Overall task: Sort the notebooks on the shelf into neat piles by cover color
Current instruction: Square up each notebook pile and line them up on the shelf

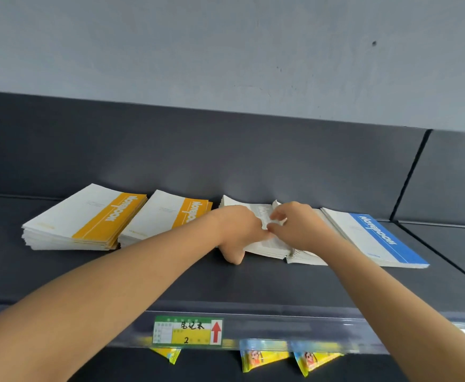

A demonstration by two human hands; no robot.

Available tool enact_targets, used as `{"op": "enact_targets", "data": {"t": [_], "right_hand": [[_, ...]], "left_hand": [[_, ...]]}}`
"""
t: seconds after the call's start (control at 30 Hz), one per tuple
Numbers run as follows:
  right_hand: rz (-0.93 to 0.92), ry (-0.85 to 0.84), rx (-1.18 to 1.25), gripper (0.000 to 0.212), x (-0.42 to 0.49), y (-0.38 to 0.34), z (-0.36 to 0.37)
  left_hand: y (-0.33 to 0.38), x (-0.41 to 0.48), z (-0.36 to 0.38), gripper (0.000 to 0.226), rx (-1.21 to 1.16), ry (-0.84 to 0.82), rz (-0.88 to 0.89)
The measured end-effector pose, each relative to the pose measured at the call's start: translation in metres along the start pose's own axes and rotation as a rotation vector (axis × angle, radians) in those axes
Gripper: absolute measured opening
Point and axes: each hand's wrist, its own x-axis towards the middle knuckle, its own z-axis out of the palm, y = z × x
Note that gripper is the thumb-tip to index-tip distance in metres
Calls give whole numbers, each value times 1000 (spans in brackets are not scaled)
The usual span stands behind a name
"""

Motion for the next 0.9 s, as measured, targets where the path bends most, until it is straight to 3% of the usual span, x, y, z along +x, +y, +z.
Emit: {"op": "enact_targets", "data": {"t": [0.13, 0.27, 0.4, 0.57, 0.9], "right_hand": [[-19, 11, 27, 29, -4, 6, -8], [-27, -45, 37, 33, -4, 9, -6], [-52, -184, 1, 42, -6, 2, 3], [-35, -317, -26, 34, -7, -15, 25], [93, -266, 338, 32, 0, -27, 39]], "left_hand": [[19, 10, 8, 63, 223, 3, -104], [17, 12, 24, 59, 283, -34, -124], [11, 0, 32, 62, 110, -148, -163], [2, -30, 34, 55, 85, -103, -197], [-2, -37, 41, 55, 143, -54, -187]]}}
